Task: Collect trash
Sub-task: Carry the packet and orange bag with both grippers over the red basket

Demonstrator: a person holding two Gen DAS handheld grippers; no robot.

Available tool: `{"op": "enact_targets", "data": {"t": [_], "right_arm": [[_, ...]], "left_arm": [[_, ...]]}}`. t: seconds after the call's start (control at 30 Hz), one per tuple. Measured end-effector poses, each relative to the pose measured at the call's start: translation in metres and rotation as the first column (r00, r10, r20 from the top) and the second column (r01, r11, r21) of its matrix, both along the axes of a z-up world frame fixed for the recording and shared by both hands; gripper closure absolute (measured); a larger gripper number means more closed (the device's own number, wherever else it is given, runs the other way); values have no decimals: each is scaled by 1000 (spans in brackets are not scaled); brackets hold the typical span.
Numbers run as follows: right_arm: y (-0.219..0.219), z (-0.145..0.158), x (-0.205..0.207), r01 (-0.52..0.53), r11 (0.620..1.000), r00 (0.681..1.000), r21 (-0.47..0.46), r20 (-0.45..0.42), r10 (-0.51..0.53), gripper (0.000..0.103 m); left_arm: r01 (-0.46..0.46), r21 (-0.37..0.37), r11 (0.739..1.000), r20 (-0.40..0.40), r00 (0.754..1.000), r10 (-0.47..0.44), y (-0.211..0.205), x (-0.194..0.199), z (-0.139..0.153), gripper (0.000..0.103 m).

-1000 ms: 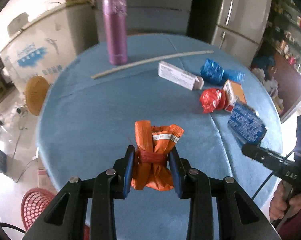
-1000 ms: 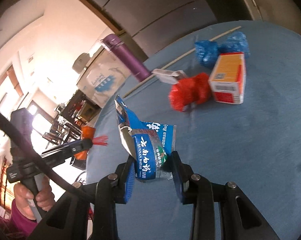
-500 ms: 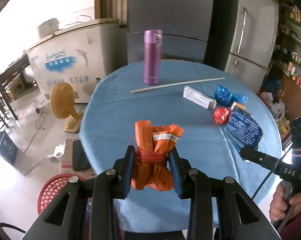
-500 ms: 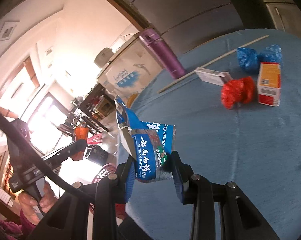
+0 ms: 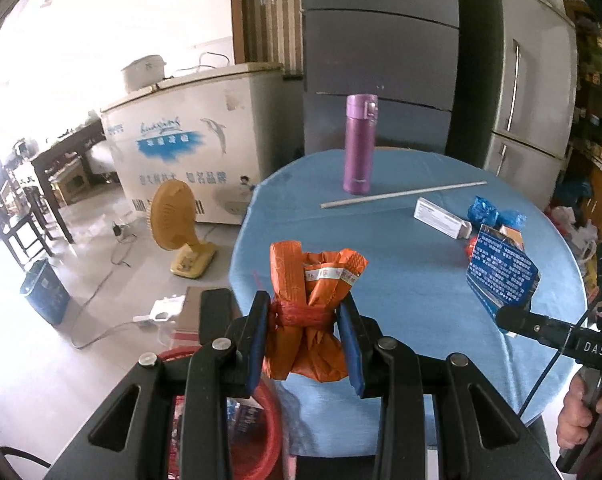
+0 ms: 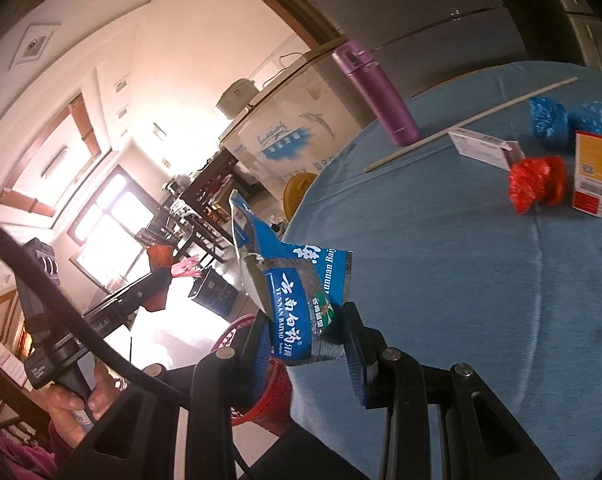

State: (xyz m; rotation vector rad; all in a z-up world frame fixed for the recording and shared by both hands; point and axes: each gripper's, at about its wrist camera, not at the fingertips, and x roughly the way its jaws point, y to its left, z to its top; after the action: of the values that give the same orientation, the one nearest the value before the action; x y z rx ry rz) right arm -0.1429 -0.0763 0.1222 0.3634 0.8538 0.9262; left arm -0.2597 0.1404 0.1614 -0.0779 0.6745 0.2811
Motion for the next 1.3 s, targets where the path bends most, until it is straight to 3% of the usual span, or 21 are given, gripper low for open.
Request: {"op": "enact_targets", "data": {"t": [0.57,1.03,1.3], "right_arm": [[88,12,-14,-186,982,982,-32,29,187,67],[152,-4,-23,-310,949,951,-54,-28,309,67],[178,-24,-23,-355,934,931,-51,-105,348,67]], "left_arm": [[-155,47,987,-11,988,156,53,-33,-15,68],[-243,33,969,-62,967,245,87,-45,-38,68],[-273,19,962,-92,957,274,97,-43,-49,68]]}}
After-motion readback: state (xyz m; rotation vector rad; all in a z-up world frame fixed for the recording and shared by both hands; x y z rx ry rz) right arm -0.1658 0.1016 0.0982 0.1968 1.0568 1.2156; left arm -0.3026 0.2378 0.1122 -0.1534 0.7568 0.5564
